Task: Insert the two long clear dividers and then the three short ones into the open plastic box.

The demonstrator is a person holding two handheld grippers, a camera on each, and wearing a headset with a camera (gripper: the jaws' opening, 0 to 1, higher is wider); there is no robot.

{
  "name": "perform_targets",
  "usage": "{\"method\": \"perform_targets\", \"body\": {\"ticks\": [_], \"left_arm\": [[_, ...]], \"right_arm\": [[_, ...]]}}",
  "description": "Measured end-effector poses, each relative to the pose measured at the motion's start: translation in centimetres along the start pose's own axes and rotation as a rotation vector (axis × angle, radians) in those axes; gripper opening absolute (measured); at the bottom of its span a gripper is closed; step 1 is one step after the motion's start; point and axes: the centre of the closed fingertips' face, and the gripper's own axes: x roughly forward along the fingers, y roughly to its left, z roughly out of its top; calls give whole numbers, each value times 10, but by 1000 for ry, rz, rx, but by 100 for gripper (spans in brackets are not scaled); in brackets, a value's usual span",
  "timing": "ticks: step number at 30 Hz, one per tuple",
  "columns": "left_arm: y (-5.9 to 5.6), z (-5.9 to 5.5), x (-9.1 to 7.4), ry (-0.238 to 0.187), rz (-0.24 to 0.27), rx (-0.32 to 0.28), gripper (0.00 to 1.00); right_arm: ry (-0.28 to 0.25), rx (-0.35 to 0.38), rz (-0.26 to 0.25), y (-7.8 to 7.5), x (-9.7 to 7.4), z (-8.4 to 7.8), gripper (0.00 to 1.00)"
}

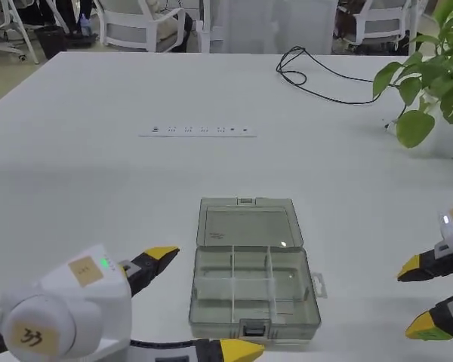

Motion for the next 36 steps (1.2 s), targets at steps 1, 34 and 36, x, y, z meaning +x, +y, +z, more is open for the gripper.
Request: {"method": "perform_targets", "body": {"ticks": [1, 34, 36], "left_arm": [[0, 0, 0, 0, 0, 0, 97], [1, 0, -2, 17, 36, 2, 93], [1, 0, -2, 18, 38, 2, 93]], "right_arm": [[4, -1, 2, 1, 0, -1, 49], [174, -114, 25, -9, 2, -62, 40], [171, -112, 24, -10, 2, -61, 39]]}}
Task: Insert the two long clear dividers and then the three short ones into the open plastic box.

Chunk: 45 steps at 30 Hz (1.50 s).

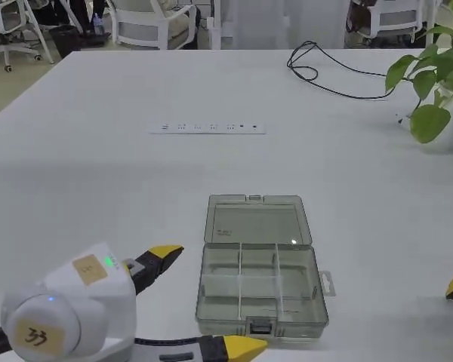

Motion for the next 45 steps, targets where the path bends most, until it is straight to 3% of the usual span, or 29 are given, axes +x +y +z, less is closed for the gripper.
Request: {"method": "perform_targets", "body": {"ticks": [22, 28, 33, 38, 40, 45], "left_arm": [[-1, 4, -4, -1, 11, -10, 91], [3, 7, -6, -13, 21, -47, 86], [7, 6, -7, -6, 31, -66, 82], [8, 10, -8, -44, 28, -122, 77], [6, 13, -9, -78, 2, -201, 71], [9, 16, -11, -101, 7, -204, 66]], "right_arm": [[-4, 5, -6, -2, 0, 1, 32], [-6, -10, -50, -4, -2, 4, 32], [-44, -29, -110, -12, -8, 22, 32], [-103, -72, -168, -19, -18, 49, 32], [-134, -95, -201, -23, -23, 64, 32], [-200, -130, -239, -25, -34, 94, 32]]}}
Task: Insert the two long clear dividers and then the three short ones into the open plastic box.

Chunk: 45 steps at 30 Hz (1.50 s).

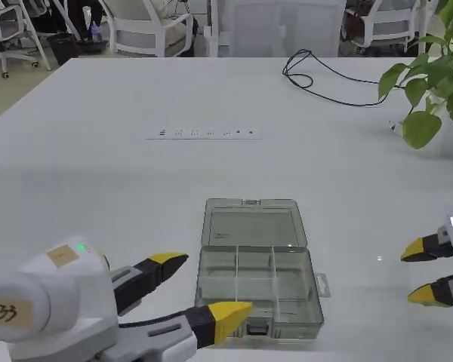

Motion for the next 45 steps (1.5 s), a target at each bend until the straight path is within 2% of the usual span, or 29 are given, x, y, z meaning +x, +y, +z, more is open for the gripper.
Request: {"method": "perform_targets", "body": {"ticks": [3, 8, 11, 18, 27, 34, 39, 41, 45], "left_arm": [[0, 2, 0, -16, -5, -22, 63], [-1, 5, 1, -48, -10, -74, 56], [-2, 7, 2, -61, -18, -104, 51], [-4, 8, 4, -66, -23, -126, 43], [-11, 5, 7, -56, -48, -155, 33], [-18, 4, 11, -53, -74, -196, 26], [-22, 4, 12, -56, -92, -232, 21], [-25, 7, 12, -73, -104, -254, 19], [-27, 6, 13, -66, -109, -258, 15]], "right_arm": [[-41, -14, -23, -3, 2, 14, 32], [-121, -49, -37, -1, -1, 55, 32], [-155, -74, -30, 3, 0, 74, 32], [-222, -126, -19, 9, 5, 111, 32], [-272, -181, -15, 16, 10, 141, 32], [-309, -213, 4, 27, 9, 161, 32], [-327, -241, 1, 34, 6, 173, 32], [-329, -252, 0, 36, 5, 177, 32], [-335, -268, 7, 40, 5, 182, 32]]}}
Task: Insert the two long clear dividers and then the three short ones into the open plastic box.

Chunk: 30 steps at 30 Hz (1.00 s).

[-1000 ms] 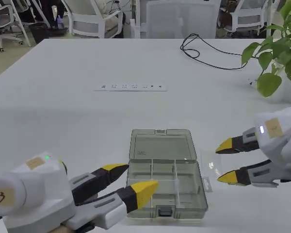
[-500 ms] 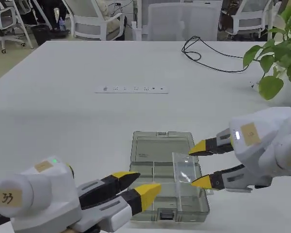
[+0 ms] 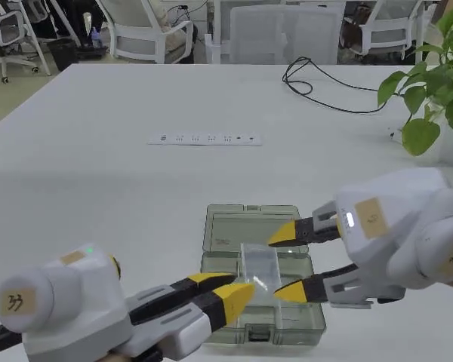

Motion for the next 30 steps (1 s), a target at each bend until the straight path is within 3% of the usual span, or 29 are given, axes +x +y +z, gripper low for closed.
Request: {"method": "perform_targets", "body": {"ticks": [9, 18, 22, 25, 30], "left_arm": [[-6, -4, 4, 13, -24, -23, 5], [-1, -4, 5, 17, -7, -72, 0], [4, -6, 5, 24, 14, -128, 0], [7, -11, 5, 44, 26, -220, 0], [9, -11, 7, 61, 48, -263, 0]], "right_arm": [[-11, -27, 3, 2, 4, 8, 32], [4, -56, -16, -2, 9, 11, 32], [19, -70, -28, -2, 12, 10, 32], [41, -95, -33, -1, 15, 8, 32], [60, -130, -52, -2, 16, 7, 32]]}}
